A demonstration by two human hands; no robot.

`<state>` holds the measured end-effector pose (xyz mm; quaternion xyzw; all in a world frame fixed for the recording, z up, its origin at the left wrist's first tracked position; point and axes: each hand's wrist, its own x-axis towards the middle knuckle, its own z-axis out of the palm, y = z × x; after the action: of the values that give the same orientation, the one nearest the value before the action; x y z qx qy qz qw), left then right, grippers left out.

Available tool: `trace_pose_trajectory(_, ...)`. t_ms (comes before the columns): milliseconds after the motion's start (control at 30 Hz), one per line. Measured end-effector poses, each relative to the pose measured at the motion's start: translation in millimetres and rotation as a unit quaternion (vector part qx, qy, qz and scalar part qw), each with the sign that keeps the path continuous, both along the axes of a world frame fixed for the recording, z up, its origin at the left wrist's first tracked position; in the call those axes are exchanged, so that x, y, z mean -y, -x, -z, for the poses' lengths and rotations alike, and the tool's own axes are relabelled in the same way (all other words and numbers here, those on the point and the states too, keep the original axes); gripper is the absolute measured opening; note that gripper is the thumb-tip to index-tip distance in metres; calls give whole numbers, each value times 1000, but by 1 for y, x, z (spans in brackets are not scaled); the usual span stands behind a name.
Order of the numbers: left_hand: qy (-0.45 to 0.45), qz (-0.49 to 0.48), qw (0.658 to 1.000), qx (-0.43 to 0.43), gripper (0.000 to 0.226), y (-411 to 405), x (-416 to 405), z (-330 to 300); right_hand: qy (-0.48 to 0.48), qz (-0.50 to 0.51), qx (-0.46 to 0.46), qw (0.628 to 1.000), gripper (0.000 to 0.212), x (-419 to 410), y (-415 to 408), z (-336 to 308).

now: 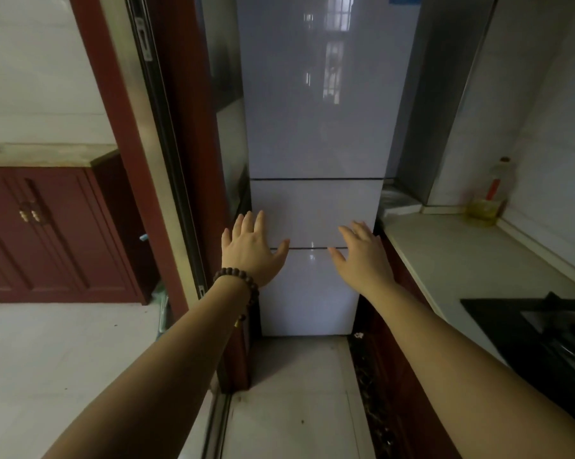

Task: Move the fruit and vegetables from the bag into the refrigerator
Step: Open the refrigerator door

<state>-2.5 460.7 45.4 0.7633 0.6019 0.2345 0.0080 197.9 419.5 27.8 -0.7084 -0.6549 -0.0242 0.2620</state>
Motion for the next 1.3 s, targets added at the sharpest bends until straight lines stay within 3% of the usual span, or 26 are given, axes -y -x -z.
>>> trace_pose_trajectory(367,2,-5,1000,0,79,-47,-185,15,-20,-12,7,1000,54,-190,-52,6)
trace_pose_trajectory(800,-5,-38,998,45,78,-105,-399,-16,-32,-36,7,999,53,-412,-110,-32)
trace_pose_trajectory(1033,14,-49,985,168,87,-101,-471,-11,-24,-24,14,999,54,-467,-113,-24)
trace_pose_trajectory(1300,9,-39,919,392,106,-87,-562,-21,-17,11,0,1000,55,-492,-127,-12)
